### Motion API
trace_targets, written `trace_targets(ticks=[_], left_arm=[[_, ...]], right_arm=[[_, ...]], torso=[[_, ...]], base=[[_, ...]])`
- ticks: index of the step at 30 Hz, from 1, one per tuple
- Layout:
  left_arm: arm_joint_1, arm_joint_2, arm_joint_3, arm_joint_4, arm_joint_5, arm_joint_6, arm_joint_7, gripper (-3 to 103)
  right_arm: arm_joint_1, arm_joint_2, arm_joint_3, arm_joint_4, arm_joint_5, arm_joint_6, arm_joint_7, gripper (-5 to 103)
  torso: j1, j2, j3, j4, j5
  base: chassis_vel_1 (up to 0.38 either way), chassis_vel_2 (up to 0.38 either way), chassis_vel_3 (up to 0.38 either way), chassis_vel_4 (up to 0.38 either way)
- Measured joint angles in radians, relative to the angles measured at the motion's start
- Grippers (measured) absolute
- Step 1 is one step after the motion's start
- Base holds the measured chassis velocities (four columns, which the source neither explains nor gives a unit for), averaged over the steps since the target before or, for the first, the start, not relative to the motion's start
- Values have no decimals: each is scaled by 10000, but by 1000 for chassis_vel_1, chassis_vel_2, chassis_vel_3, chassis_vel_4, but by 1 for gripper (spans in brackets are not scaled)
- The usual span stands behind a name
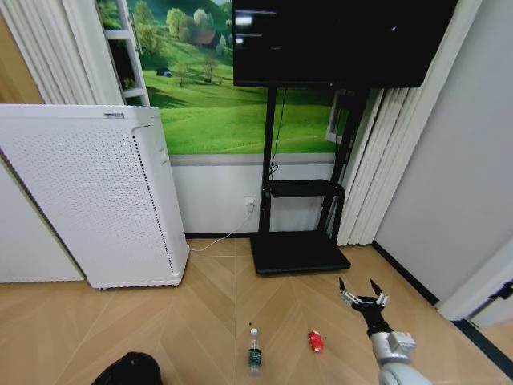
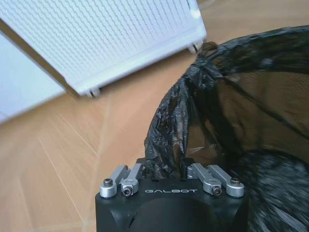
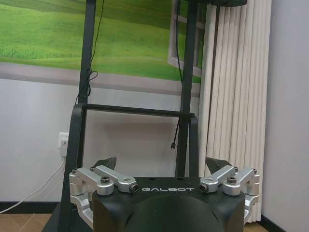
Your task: Pick up the trash bin and place the garbage on the floor into it.
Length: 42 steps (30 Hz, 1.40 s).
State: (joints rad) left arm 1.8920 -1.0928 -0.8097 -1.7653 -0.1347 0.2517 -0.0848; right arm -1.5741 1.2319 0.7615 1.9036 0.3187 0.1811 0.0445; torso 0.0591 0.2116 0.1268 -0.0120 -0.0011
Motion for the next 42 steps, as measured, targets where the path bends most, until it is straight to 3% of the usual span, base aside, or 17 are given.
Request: trace_targets(ticks=[4, 7, 10, 21, 33, 42], left_arm=[[8, -45, -49, -337, 118, -64, -90, 26], [-4, -170, -106, -1041, 164, -282, -186, 12], [-99, -214, -112, -1235, 175, -396, -303, 7], [-800, -147, -319, -1892, 1, -630, -137, 7], [-2174, 688, -402, -3469, -195, -608, 1147, 7], [-2673, 775, -234, -3323, 290, -918, 1586, 7]], right_arm=[[-36, -4, 32, 22, 0, 6, 10, 100], [-116, -6, 85, 111, -45, 13, 41, 100], [-144, -1, 94, 157, -118, 13, 78, 100], [-313, 153, 67, 109, -441, 9, 141, 100], [-636, 415, 19, 22, -806, 92, 133, 100], [-797, 551, 61, -70, -1304, 240, 52, 100]], torso=[[0, -1, 0, 1, 2], [0, 0, -1, 1, 9], [1, -1, 0, 4, 9], [1, -2, -1, 3, 14], [1, -1, -1, 1, 12], [1, -1, -1, 3, 10]], base=[[0, 0, 0, 0], [0, 0, 0, 0], [0, 0, 0, 0], [0, 0, 0, 0], [0, 0, 0, 0], [0, 0, 0, 0]])
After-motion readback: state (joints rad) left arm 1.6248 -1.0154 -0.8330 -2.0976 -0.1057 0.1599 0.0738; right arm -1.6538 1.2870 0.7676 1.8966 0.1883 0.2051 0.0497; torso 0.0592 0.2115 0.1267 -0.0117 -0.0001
